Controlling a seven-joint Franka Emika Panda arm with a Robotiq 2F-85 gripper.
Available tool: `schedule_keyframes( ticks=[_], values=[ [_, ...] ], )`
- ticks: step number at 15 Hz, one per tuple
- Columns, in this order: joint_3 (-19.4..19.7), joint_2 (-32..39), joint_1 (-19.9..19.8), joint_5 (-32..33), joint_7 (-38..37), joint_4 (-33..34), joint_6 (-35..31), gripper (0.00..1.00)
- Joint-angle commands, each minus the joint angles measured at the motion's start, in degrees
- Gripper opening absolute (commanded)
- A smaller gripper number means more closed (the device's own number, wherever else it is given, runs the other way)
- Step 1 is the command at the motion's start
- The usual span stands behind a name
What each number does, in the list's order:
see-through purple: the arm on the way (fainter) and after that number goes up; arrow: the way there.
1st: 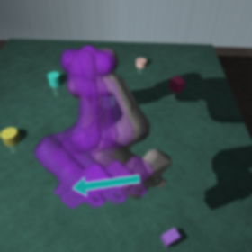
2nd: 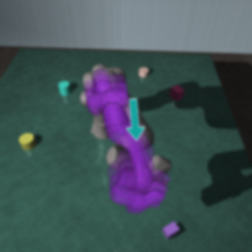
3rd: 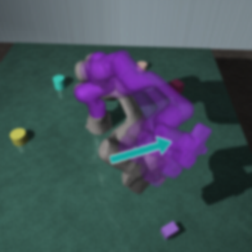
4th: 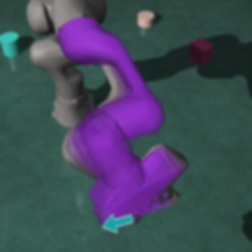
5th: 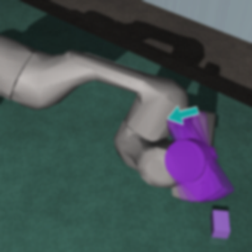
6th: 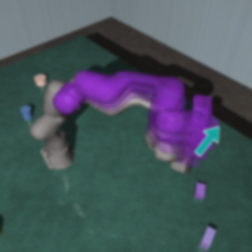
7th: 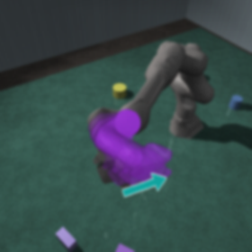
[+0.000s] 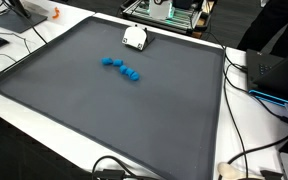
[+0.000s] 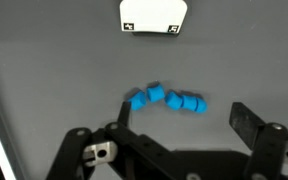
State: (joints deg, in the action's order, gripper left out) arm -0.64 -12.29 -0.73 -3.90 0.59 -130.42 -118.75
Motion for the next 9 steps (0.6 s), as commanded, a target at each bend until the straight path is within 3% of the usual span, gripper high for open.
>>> schedule_keyframes(
  ticks=[1, 6, 9],
  values=[
    [-0.18, 1.43, 1.98, 1.30, 8.09, 0.39, -4.97, 1.00],
    [-0.02, 2.96, 4.21, -0.54, 18.80, 0.12, -11.93, 1.00],
    [-0.23, 2.82, 4.16, 0.01, 17.37, 0.22, -11.52, 1.00]
  ],
)
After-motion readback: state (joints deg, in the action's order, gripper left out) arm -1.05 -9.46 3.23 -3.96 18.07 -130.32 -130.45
